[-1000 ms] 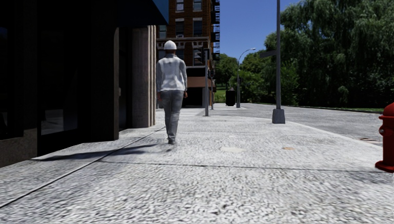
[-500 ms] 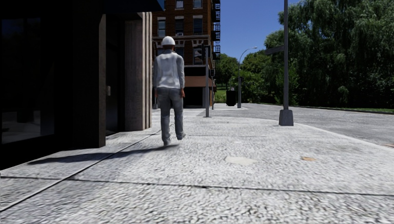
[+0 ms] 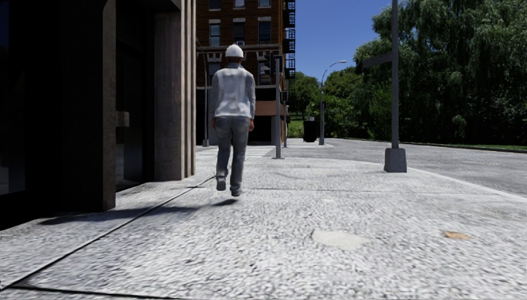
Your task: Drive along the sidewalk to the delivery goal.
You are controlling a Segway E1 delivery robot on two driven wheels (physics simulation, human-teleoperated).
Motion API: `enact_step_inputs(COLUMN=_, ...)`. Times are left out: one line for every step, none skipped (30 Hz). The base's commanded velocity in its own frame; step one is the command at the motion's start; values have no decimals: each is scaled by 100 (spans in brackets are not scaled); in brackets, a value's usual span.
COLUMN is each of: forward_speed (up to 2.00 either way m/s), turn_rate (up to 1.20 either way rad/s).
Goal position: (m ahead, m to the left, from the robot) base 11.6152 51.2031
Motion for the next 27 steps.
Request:
enact_step_inputs(forward_speed=122, turn_rate=0)
enact_step_inputs(forward_speed=122, turn_rate=0)
enact_step_inputs(forward_speed=122, turn_rate=0)
enact_step_inputs(forward_speed=122, turn_rate=0)
enact_step_inputs(forward_speed=122, turn_rate=0)
enact_step_inputs(forward_speed=120, turn_rate=0)
enact_step_inputs(forward_speed=120, turn_rate=0)
enact_step_inputs(forward_speed=120, turn_rate=0)
enact_step_inputs(forward_speed=120, turn_rate=0)
enact_step_inputs(forward_speed=120, turn_rate=0)
enact_step_inputs(forward_speed=120, turn_rate=0)
enact_step_inputs(forward_speed=120, turn_rate=0)
enact_step_inputs(forward_speed=120, turn_rate=0)
enact_step_inputs(forward_speed=120, turn_rate=0)
enact_step_inputs(forward_speed=120, turn_rate=0)
enact_step_inputs(forward_speed=120, turn_rate=0)
enact_step_inputs(forward_speed=120, turn_rate=0)
enact_step_inputs(forward_speed=120, turn_rate=0)
enact_step_inputs(forward_speed=120, turn_rate=0)
enact_step_inputs(forward_speed=120, turn_rate=0)
enact_step_inputs(forward_speed=120, turn_rate=0)
enact_step_inputs(forward_speed=120, turn_rate=0)
enact_step_inputs(forward_speed=120, turn_rate=0)
enact_step_inputs(forward_speed=120, turn_rate=0)
enact_step_inputs(forward_speed=120, turn_rate=0)
enact_step_inputs(forward_speed=120, turn_rate=0)
enact_step_inputs(forward_speed=120, turn_rate=0)
